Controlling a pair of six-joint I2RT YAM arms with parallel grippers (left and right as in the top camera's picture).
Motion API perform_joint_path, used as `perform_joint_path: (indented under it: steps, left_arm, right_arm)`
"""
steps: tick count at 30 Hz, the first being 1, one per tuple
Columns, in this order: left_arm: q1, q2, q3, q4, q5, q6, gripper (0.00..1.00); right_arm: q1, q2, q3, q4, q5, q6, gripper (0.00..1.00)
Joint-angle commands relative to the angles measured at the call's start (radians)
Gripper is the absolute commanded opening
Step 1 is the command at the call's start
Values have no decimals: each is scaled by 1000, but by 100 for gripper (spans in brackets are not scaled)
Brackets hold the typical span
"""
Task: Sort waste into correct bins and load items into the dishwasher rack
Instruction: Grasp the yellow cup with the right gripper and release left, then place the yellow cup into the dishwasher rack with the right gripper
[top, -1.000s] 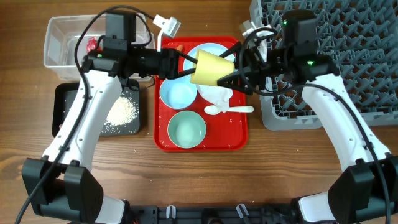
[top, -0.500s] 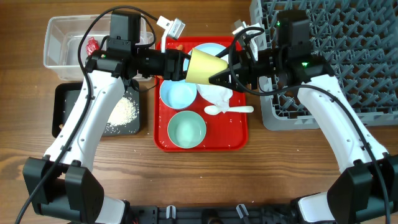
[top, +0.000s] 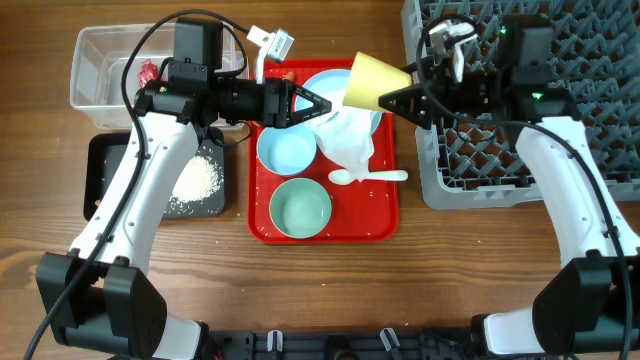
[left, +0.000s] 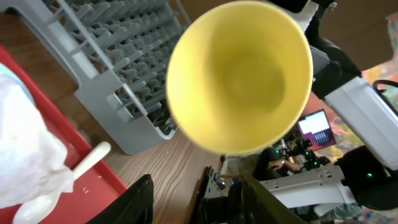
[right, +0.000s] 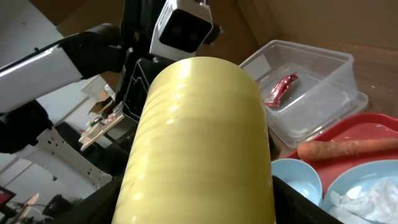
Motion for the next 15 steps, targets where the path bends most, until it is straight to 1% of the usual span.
perform_joint_path:
  steps: [1,3,6,7,8,11,12,15]
  left_arm:
    - [4,2,10,-19,-80,5,45]
    - [4,2,10,-39,-148,5,47]
    - [4,2,10,-84,-304,5,47]
    - [4,2,10,-101,-366,5,47]
    - [4,2,10,-111,-398,5,47]
    - [4,2,10,-157,-540,5,48]
    - [4,2,10,-174,-591,5,48]
    - [4,2,10,-208,-717,5,46]
  right_arm:
    - [-39,8,14,-21,52,32,64]
    - [-60,7,14,-55,166,67,67]
    - [-67,-12,16,-116,428,153,68]
    - [-67,-26,16,-139,520,186,71]
    - [-69,-35,17,-151,561,203,71]
    - [-86,-64,31,-227,756,281,70]
    - [-90,-68,39,-265,829,293,68]
    - [-92,-69,55,-368,1004,300,67]
